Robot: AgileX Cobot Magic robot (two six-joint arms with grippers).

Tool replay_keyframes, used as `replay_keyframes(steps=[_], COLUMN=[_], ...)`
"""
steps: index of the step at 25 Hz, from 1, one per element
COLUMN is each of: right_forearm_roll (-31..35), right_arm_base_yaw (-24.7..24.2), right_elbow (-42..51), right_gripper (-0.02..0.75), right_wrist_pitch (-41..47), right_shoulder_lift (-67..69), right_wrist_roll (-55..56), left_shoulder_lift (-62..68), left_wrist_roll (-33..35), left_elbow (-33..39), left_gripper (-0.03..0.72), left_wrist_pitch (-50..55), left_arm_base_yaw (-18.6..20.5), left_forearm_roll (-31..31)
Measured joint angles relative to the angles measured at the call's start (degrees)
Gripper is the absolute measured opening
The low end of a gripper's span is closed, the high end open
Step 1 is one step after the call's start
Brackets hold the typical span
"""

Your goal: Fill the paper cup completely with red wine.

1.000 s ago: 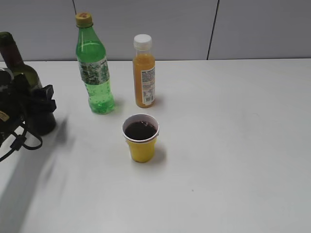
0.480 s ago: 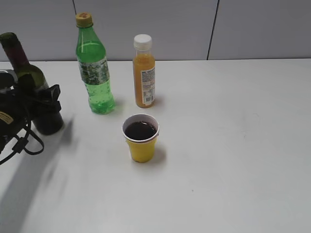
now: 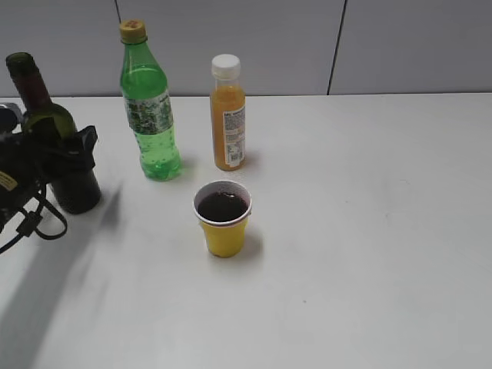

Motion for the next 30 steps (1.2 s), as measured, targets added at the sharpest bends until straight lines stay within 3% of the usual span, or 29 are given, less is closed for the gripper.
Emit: replay_keyframes(steps=[10, 17, 21, 24, 30], right_forearm_roll=[0.0, 0.0, 0.0, 0.0, 0.0], right_arm_base_yaw=[0.0, 0.0, 0.0, 0.0, 0.0], right_elbow=[0.0, 0.0, 0.0, 0.0, 0.0], right_gripper=[0.589, 0.589, 0.589, 0.589, 0.589], right_wrist_pitch=[0.0, 0.0, 0.0, 0.0, 0.0], right_shoulder_lift=[0.0, 0.0, 0.0, 0.0, 0.0], right_wrist_roll=[0.0, 0.0, 0.0, 0.0, 0.0], left_shoulder_lift=[-16.0, -31.3, -41.6, -49.1, -58.6], left_wrist_roll=[4.9, 8.1, 13.0, 17.2, 19.1], left_elbow=[1.3, 1.4, 1.0, -1.5, -11.2], left_gripper=[0.661, 0.643, 0.635, 0.629, 0.608], left_wrist_pitch=[0.1, 9.2, 18.7, 31.5, 59.2], left_arm_base_yaw=[0.0, 0.0, 0.0, 1.0, 8.6], left_forearm_roll=[-0.2, -0.2, -0.2, 0.0, 2.1])
